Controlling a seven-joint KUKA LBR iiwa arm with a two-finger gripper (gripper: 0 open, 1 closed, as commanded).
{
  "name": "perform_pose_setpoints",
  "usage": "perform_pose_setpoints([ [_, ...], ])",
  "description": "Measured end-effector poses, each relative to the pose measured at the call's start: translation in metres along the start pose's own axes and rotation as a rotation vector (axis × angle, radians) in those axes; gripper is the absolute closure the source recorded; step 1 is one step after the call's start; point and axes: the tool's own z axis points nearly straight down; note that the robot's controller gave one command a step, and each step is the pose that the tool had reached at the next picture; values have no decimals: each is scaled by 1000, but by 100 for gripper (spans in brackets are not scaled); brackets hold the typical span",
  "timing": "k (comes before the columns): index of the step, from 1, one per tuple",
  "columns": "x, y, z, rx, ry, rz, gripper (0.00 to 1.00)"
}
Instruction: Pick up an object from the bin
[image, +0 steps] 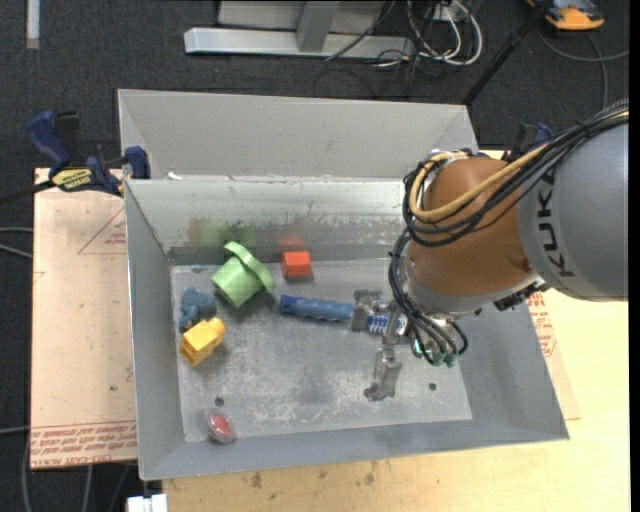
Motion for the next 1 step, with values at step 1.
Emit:
perform_pose_setpoints([
  [1,-87,-17,117,-1,-18,-85,0],
])
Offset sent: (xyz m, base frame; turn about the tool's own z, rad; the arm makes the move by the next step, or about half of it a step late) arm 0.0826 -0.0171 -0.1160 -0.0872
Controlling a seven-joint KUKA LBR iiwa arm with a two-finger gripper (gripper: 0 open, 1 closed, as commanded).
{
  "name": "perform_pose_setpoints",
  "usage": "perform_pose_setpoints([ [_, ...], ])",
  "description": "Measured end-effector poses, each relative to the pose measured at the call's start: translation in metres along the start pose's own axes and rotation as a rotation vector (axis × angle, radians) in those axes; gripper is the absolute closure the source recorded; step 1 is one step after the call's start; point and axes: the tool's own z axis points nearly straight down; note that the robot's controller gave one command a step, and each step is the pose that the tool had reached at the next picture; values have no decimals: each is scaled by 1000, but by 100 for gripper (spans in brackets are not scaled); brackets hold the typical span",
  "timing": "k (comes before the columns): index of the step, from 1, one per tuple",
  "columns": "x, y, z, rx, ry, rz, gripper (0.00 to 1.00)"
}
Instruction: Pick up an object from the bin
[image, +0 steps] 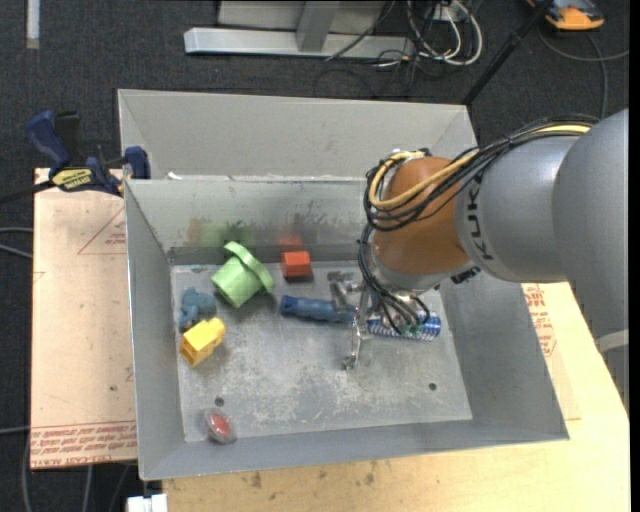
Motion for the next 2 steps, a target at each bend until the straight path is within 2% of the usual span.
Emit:
perform_pose_setpoints([
  [1,0,1,-5,-1,1,0,100],
  [2,-21,3,-122,1,-2,6,100],
])
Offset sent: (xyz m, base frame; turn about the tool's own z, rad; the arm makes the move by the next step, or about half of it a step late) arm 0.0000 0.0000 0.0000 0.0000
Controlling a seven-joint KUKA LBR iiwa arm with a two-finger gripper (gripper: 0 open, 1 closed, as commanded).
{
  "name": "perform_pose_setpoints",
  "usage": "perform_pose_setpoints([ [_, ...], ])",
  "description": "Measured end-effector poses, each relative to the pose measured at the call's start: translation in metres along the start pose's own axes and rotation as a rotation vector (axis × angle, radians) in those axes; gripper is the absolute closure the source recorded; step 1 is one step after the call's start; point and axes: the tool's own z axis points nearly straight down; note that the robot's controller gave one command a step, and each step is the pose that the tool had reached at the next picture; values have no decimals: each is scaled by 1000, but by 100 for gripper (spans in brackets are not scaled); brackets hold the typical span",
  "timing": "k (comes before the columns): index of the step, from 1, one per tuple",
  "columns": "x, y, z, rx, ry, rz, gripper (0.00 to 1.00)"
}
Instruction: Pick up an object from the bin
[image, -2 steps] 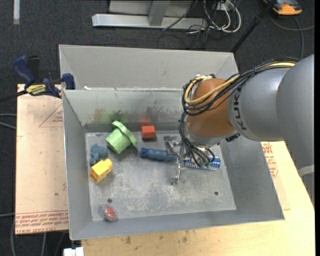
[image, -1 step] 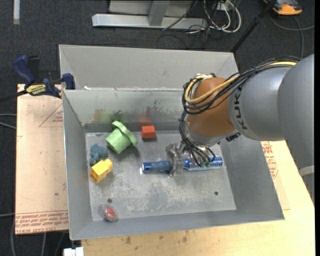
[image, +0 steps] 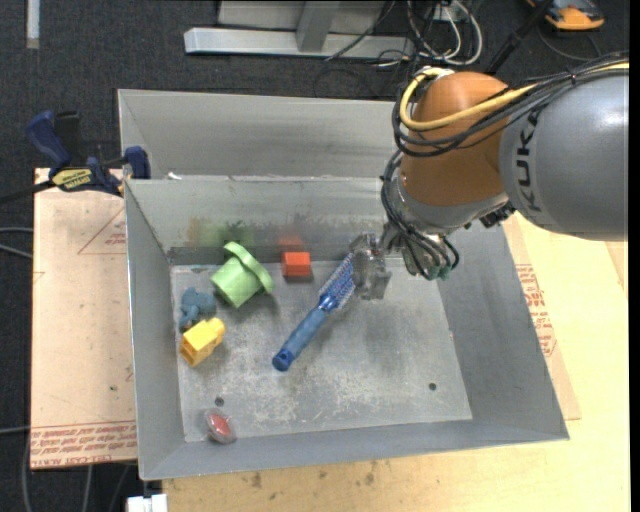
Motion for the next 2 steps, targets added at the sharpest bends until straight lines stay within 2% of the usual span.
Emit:
perform_pose_setpoints([
  [1,2,0,5,-1,9,1,0],
  [2,-40,21,119,-3,3,-306,0],
])
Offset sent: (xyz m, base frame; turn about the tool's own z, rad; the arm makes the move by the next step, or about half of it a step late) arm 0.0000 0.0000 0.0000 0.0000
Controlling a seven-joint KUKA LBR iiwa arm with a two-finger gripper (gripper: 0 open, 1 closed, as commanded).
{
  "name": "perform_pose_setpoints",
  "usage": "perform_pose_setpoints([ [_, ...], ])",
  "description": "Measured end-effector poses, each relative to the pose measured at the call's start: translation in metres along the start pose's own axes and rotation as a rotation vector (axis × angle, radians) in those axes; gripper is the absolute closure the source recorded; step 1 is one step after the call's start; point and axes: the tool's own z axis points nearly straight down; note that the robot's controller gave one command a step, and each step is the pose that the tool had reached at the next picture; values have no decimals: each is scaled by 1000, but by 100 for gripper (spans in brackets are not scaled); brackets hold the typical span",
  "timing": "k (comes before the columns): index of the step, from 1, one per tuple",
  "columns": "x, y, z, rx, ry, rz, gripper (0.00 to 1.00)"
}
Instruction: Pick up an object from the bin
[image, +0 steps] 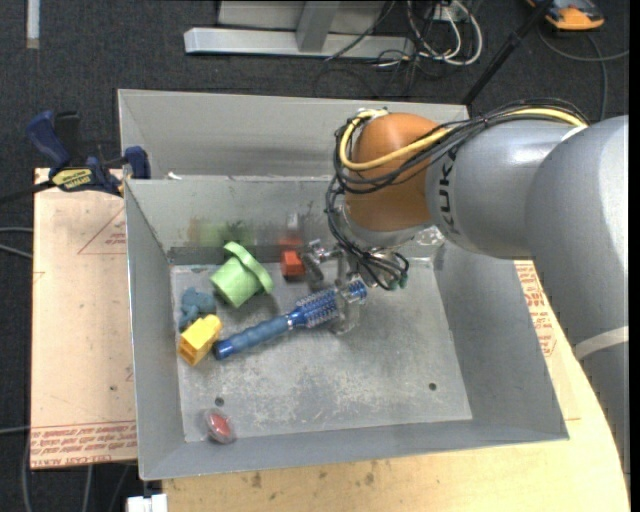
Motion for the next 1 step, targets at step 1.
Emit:
perform_pose_setpoints([
  [1,1,0,0,-1,6,1,100],
])
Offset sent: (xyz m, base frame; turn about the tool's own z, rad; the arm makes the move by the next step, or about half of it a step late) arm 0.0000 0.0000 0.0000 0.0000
